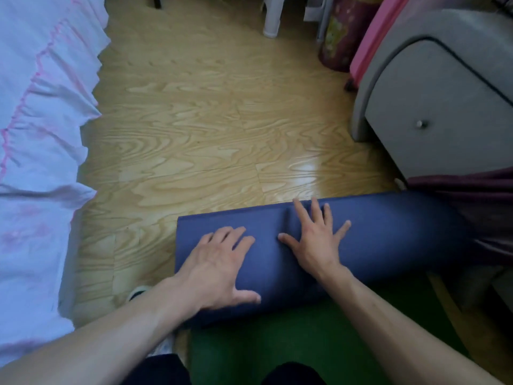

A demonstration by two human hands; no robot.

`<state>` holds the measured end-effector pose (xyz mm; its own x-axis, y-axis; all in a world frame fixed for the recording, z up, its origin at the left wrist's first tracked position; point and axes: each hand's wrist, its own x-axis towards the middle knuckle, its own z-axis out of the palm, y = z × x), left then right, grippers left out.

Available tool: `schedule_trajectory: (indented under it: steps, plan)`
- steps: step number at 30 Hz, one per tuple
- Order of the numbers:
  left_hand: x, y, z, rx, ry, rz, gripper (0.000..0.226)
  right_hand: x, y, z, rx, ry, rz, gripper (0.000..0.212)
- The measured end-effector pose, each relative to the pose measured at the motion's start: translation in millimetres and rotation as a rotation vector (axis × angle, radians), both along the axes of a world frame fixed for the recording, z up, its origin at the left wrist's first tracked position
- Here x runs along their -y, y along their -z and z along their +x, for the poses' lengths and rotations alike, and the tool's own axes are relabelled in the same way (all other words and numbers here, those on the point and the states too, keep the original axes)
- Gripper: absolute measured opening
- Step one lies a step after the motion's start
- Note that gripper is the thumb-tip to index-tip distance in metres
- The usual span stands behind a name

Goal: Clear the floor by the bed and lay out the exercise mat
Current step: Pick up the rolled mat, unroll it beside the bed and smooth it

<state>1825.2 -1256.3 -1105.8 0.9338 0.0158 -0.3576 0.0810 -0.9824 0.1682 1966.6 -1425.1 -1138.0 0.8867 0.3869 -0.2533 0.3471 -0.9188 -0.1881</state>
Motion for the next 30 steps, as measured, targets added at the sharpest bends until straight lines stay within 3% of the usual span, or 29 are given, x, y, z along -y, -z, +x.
schedule_trajectory:
  steps: [5,12,14,16,19,22,26,30]
  plan:
    - [-26,46,40,0.109,-0.082,-0.012,0.13,-46,6,64,0.067,-0.033,0.159,0.082]
    - [-80,45,95,0.182,-0.114,-0.06,0.12,-86,-3,103,0.19,-0.023,0.539,0.047]
    - [-97,49,111,0.181,-0.142,-0.02,0.115,-78,-12,104,0.15,-0.019,0.456,0.049]
    - [-111,56,127,0.215,-0.247,-0.009,0.105,-63,-21,104,0.137,0.029,0.323,0.074]
    - [-131,62,158,0.331,-0.435,0.003,0.08,-44,-32,106,-0.049,0.089,-0.059,0.119]
    - [-147,57,195,0.406,-0.468,0.056,0.061,-40,-22,120,-0.179,0.026,-0.238,0.142]
    - [-156,37,231,0.42,-0.49,0.036,0.047,-61,-8,164,-0.149,-0.027,-0.019,0.132]
    - [-129,-4,227,0.328,-0.312,0.036,0.064,-92,-23,208,-0.105,-0.089,0.088,0.11]
